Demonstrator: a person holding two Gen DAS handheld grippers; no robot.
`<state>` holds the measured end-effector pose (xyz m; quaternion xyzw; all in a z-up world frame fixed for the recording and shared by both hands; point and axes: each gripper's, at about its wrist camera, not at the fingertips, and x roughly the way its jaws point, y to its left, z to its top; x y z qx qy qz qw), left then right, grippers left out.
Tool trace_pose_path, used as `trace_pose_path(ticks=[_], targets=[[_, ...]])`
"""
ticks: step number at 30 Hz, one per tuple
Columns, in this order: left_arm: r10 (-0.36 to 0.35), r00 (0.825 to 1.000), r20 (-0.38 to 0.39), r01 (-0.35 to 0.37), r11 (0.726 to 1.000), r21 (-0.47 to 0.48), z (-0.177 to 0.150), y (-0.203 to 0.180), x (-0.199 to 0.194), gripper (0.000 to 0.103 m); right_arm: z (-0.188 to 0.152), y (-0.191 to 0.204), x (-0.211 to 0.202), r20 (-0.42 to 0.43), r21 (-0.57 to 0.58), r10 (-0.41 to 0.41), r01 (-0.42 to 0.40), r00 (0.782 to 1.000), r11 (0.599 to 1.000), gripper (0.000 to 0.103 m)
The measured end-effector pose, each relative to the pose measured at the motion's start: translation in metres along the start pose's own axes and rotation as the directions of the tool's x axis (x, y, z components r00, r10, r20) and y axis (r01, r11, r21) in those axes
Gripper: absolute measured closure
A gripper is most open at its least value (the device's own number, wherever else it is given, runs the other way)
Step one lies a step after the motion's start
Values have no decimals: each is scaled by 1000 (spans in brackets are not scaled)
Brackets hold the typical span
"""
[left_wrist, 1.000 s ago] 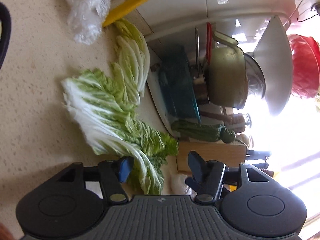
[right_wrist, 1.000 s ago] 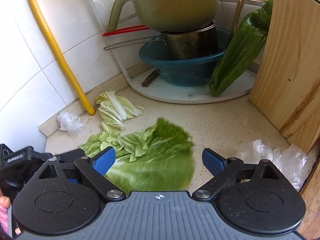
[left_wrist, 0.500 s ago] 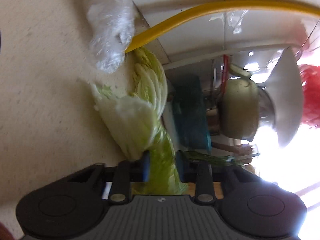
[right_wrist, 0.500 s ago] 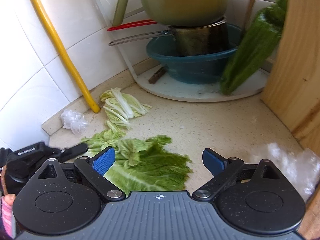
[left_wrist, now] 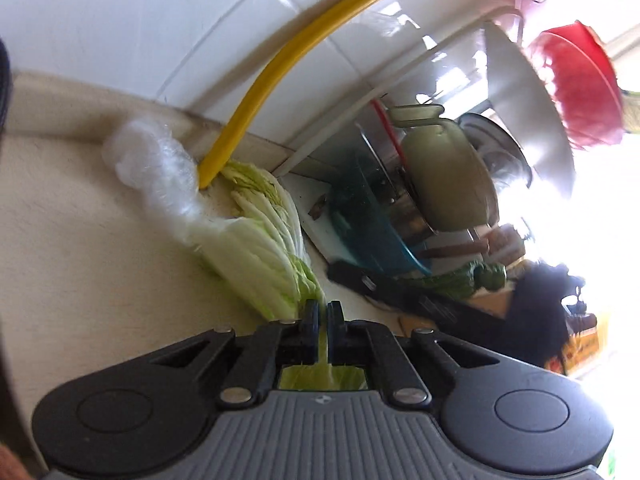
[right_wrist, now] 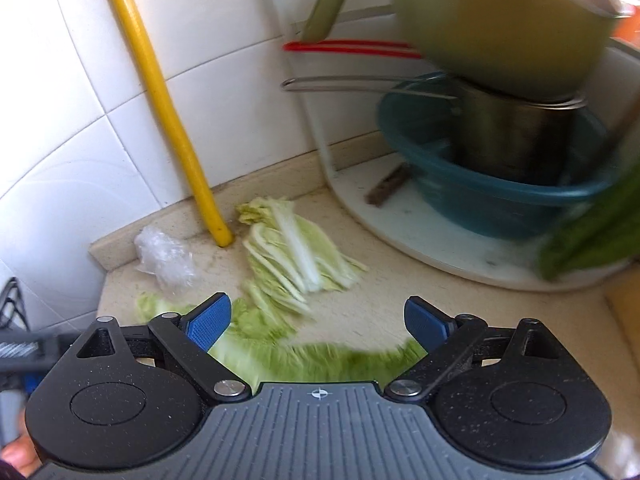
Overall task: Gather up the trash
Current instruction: 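Close the left gripper on a cabbage leaf while the right moves to another leaf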
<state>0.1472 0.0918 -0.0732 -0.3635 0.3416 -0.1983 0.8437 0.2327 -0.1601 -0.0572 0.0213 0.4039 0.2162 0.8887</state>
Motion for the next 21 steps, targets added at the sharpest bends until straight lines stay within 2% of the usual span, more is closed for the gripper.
trace_pose_path(ticks=[5, 7, 10, 12, 14, 15, 16, 17, 18, 21], targets=[[17, 1000, 3, -17, 999, 36, -2, 1, -20, 102, 19, 16, 37, -34, -78, 16, -18, 999, 997, 6], [43, 999, -8, -42, 999, 35, -3, 4, -20, 102, 26, 23, 54, -34, -132, -22, 17, 999, 991, 6], [37, 999, -34, -38, 999, -35, -5, 18, -15, 102, 36, 30, 79, -73, -166, -36, 24, 997, 986, 6], [-5, 999, -48, 0, 994, -107, -6, 29, -9, 101, 39, 32, 94, -106, -177, -39, 20, 994, 984, 7], [3, 999, -46, -10, 989, -145, -7, 35, -5, 97, 38, 35, 103, -122, -201, -75, 50, 990, 978, 7], [9, 999, -48, -16, 988, -155, -7, 38, -2, 90, 38, 37, 104, -123, -219, -97, 68, 988, 973, 8], [7, 998, -62, -17, 987, -162, -6, 40, 2, 76, 37, 39, 104, -129, -232, -108, 76, 986, 970, 10], [3, 997, -73, -17, 982, -190, -7, 44, 7, 70, 36, 41, 102, -134, -241, -110, 75, 985, 968, 11], [-13, 997, -76, -6, 970, -241, -9, 50, 13, 59, 35, 42, 100, -138, -247, -103, 67, 985, 967, 15], [-83, 997, -11, 74, 934, -349, -13, 59, 20, 41, 29, 41, 89, -144, -235, -78, 42, 986, 971, 24]])
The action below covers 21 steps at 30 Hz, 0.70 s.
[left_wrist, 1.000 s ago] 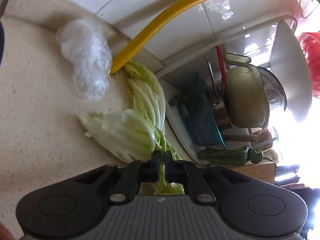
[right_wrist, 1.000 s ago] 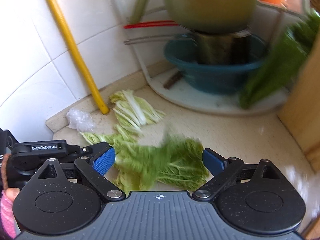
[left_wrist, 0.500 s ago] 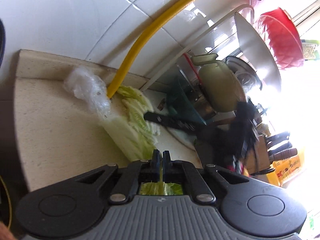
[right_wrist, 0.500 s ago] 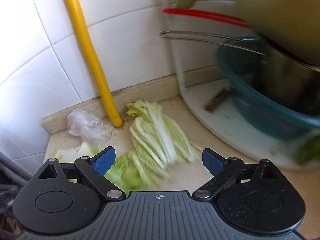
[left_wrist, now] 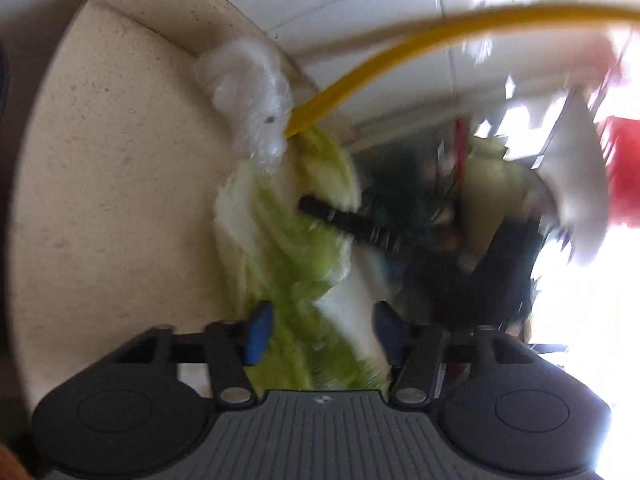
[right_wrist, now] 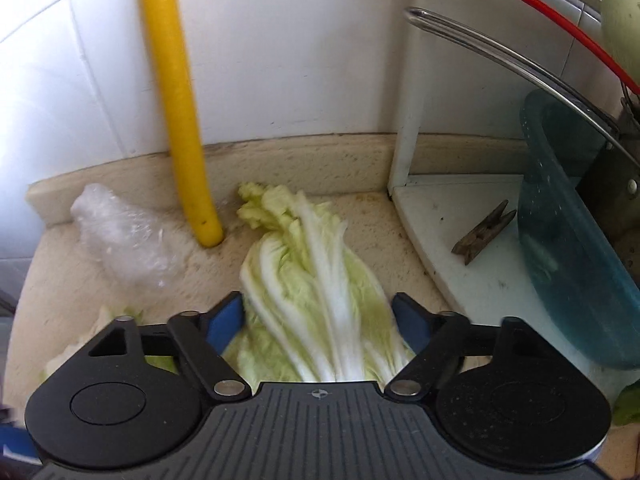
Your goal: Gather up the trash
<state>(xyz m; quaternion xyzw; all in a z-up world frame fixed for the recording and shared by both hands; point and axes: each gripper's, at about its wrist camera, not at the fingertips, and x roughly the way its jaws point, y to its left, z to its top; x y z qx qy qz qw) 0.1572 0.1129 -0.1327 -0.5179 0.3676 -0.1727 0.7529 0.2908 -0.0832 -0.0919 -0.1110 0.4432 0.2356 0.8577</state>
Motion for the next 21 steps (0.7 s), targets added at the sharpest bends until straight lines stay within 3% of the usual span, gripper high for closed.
trace_pose_path(ticks=[2, 3, 4, 6, 8, 9, 12, 15, 18, 21], targets=[[-6, 1000, 25, 6, 1000, -9, -1, -1, 1, 43, -4, -5, -7, 3, 43, 41, -41, 999, 998, 29], [-2, 999, 40, 1, 1000, 2, -4, -1, 0, 53, -7, -8, -11, 5, 62, 61, -61, 998, 996, 32], [18, 998, 53, -19, 999, 26, -7, -2, -3, 70, -9, -10, -14, 10, 74, 75, -76, 997, 994, 34], [45, 998, 52, -48, 997, 53, -8, -4, -10, 85, -13, -14, -19, 17, 90, 100, -101, 995, 991, 37], [61, 998, 33, -62, 997, 39, -5, -4, -23, 85, -15, -20, -23, 26, 121, 133, -135, 991, 983, 39], [73, 997, 33, -74, 996, 42, -4, -5, -29, 80, -16, -23, -23, 30, 132, 143, -146, 989, 981, 39], [165, 981, 101, -167, 986, 2, -4, -2, -45, 39, -17, -24, -23, 42, 131, 151, -155, 988, 979, 39], [162, 982, 94, -159, 987, -38, -5, 2, -50, 32, -17, -27, -24, 48, 136, 153, -158, 987, 978, 39], [140, 986, 95, -141, 990, 0, -6, -2, -37, 28, -18, -27, -24, 53, 129, 156, -162, 986, 978, 38], [42, 996, 85, -41, 999, -6, -1, 2, -12, 28, -18, -26, -22, 58, 137, 162, -169, 985, 976, 35]])
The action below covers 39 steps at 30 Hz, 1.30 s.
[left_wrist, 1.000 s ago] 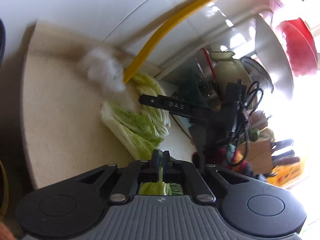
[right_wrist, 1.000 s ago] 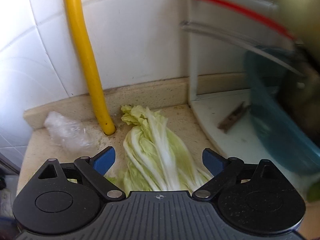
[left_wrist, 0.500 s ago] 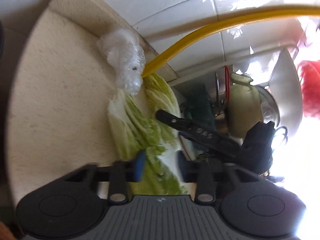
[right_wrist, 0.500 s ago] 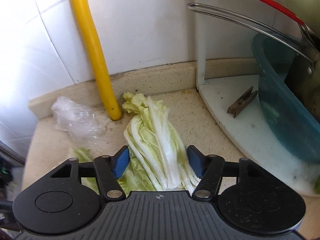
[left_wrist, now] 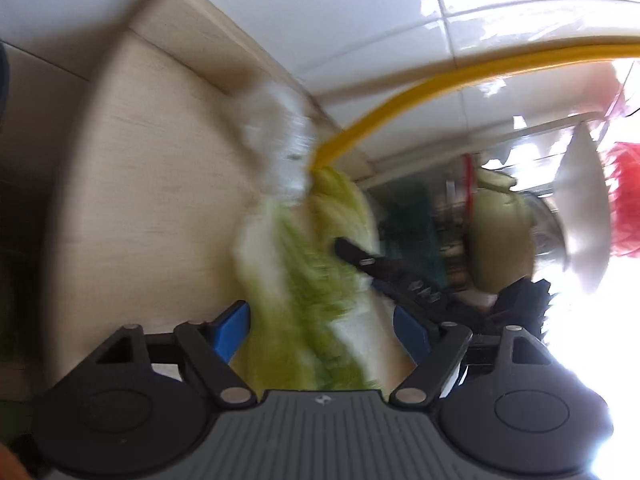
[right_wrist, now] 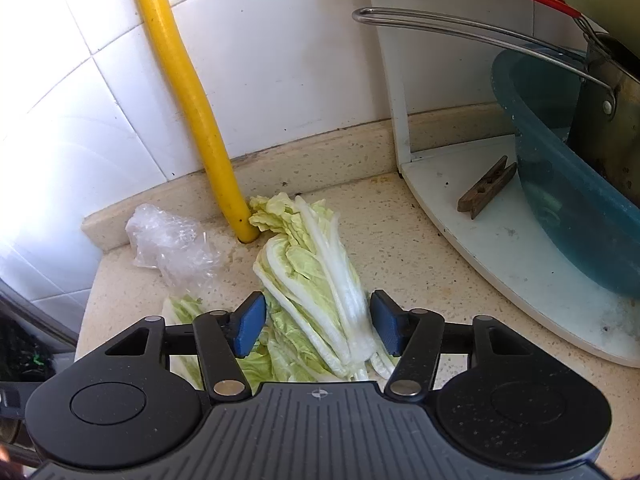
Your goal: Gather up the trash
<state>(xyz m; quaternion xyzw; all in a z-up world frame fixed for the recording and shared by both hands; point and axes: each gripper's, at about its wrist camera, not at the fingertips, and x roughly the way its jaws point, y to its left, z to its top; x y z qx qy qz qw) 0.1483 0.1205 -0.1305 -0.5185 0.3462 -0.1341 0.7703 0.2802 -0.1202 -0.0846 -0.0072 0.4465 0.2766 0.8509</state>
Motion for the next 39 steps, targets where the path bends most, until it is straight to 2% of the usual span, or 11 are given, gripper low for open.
trace_pose_path(ticks=[3, 5, 6, 9, 13, 15, 17, 20, 27, 35, 39], targets=[[12, 1000, 13, -13, 997, 80, 8, -12, 30, 29, 0, -2, 1, -3, 7, 5, -4, 1000, 1000, 34], [23, 1000, -2, -23, 994, 104, 14, -12, 35, 39, 4, -3, 3, -12, 10, -24, 24, 1000, 1000, 39], [56, 998, -12, -55, 994, 93, 16, -9, 38, 64, 8, -5, 5, -25, 4, -44, 44, 999, 999, 41], [102, 994, -32, -100, 993, 56, 19, 9, 30, 97, 16, -14, 7, -59, 42, -20, 23, 998, 999, 27], [123, 991, -59, -118, 990, 79, 17, 11, 22, 98, 12, 1, 11, -57, -57, -71, 68, 996, 996, 26], [92, 993, -74, -85, 992, 88, 14, 9, 13, 98, 8, 3, 8, -54, -53, -48, 46, 997, 998, 32], [18, 996, -86, -14, 999, 44, 14, 10, 6, 98, 5, -2, 2, -48, -11, -17, 17, 999, 1000, 41], [13, 995, -95, -5, 996, 88, 14, 2, -6, 98, -4, -12, -7, -46, 75, 47, -44, 998, 996, 55], [-43, 991, -125, 55, 994, 95, 7, -6, -37, 98, -31, -23, -39, 12, 196, 138, -137, 990, 971, 65], [-89, 989, -119, 103, 989, 109, 5, -23, -50, 98, -51, -27, -64, 117, 321, 258, -282, 959, 904, 73], [-70, 990, -119, 82, 991, 104, 3, -18, -50, 98, -60, -29, -65, 126, 362, 237, -267, 963, 893, 71]])
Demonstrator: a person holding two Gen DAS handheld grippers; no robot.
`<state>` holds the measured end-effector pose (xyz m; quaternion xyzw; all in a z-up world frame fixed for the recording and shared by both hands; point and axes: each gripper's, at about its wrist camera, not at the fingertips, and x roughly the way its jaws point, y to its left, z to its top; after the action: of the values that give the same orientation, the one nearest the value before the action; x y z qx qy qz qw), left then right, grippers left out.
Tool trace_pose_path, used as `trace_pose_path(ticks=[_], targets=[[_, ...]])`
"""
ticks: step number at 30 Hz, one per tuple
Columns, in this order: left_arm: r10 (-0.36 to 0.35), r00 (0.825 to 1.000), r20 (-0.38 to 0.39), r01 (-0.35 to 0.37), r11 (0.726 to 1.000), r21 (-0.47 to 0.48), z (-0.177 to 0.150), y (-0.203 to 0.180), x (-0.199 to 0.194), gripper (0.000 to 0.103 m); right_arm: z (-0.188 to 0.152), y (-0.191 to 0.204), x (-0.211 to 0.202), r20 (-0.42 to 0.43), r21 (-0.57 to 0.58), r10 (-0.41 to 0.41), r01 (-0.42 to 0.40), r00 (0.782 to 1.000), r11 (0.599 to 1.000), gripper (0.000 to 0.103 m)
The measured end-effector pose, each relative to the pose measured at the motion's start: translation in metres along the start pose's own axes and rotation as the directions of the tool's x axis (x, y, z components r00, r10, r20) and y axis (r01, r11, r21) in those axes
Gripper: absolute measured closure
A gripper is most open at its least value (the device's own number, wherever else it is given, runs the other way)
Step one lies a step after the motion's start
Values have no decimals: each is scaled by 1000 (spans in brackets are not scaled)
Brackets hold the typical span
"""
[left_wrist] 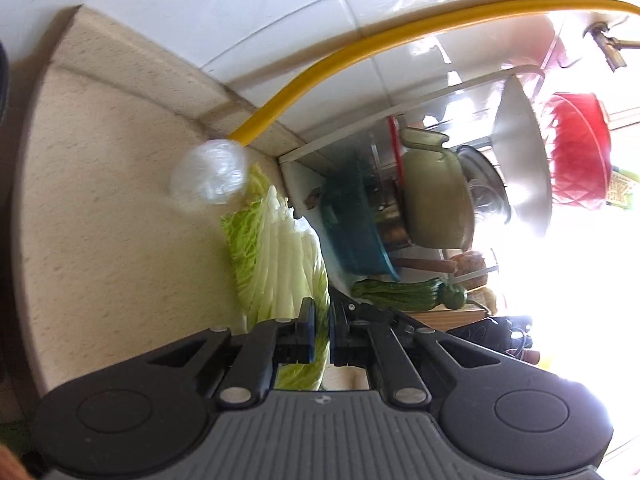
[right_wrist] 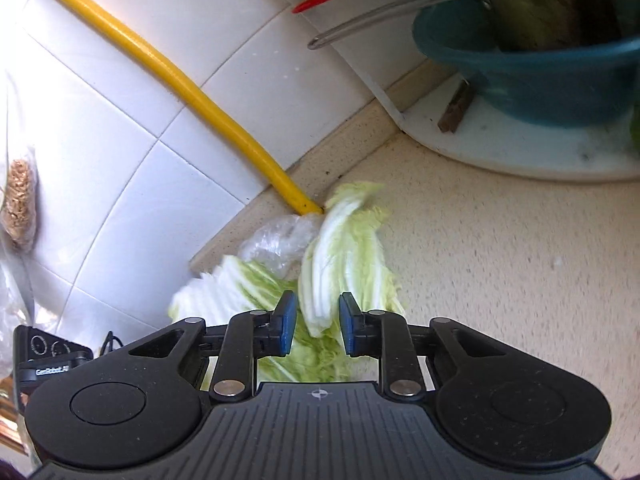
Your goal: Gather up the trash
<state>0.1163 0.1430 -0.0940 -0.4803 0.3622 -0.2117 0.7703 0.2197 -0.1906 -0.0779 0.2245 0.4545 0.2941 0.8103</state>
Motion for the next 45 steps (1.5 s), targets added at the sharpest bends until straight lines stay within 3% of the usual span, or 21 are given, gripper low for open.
trace_pose_path(ticks=[2, 3, 7, 10, 12, 15, 19, 24, 26, 27, 28, 29, 31, 33, 36, 41, 45], targets=[[12, 1000, 0, -12, 1000, -10, -3, 6, -4, 98, 0, 5, 1, 20, -78, -149, 150, 989, 986, 53], [16, 1000, 4, -16, 1000, -12, -2, 6, -2, 98, 1, 7, 2, 29, -99, -173, 175, 985, 980, 42], [13, 1000, 9, -13, 1000, -24, -2, 10, 0, 98, 11, 19, 10, 38, -132, -112, 116, 993, 984, 16], [16, 1000, 7, -16, 999, -36, -2, 13, 3, 98, 14, 41, 39, 37, -267, -225, 227, 974, 937, 4], [16, 1000, 4, -16, 999, -36, -1, 14, 4, 98, 10, 42, 60, 12, -309, -311, 299, 950, 903, 4], [19, 1000, -1, -19, 999, -26, 0, 16, 5, 98, 2, 47, 72, 40, -353, -368, 358, 929, 864, 0], [15, 1000, -12, -16, 999, -43, 1, 20, 9, 98, -8, 52, 79, 67, -410, -409, 399, 910, 820, 0], [15, 1000, -16, -16, 999, -47, 2, 22, 13, 98, 0, 59, 88, 2, -445, -464, 416, 886, 793, 0], [19, 1000, -16, -20, 999, -44, 2, 22, 12, 98, 1, 63, 88, 19, -460, -479, 433, 878, 775, 9], [21, 1000, -17, -21, 999, -45, 2, 23, 11, 98, 1, 67, 86, 24, -476, -454, 409, 891, 778, 31], [21, 1000, -17, -22, 999, -50, 2, 24, 11, 98, 2, 70, 84, 11, -467, -429, 384, 903, 797, 67], [23, 1000, -17, -24, 998, -56, 3, 25, 10, 98, 5, 71, 84, -3, -442, -426, 380, 905, 812, 71], [23, 1000, -18, -24, 998, -57, 3, 26, 9, 98, 4, 69, 82, 2, -423, -415, 377, 910, 824, 74], [23, 1000, -14, -24, 998, -50, 3, 26, 8, 98, 3, 63, 71, -10, -355, -350, 324, 937, 877, 76], [18, 1000, -10, -19, 998, -52, 3, 27, 10, 98, -1, 60, 44, 34, -266, -283, 281, 959, 922, 76], [7, 1000, 10, -7, 999, -33, 3, 17, 12, 98, -2, 59, 5, 107, -211, -262, 280, 959, 937, 76], [-65, 997, 34, 66, 998, -8, 8, 1, 3, 99, -4, 58, -19, 141, -186, -260, 284, 955, 941, 76]])
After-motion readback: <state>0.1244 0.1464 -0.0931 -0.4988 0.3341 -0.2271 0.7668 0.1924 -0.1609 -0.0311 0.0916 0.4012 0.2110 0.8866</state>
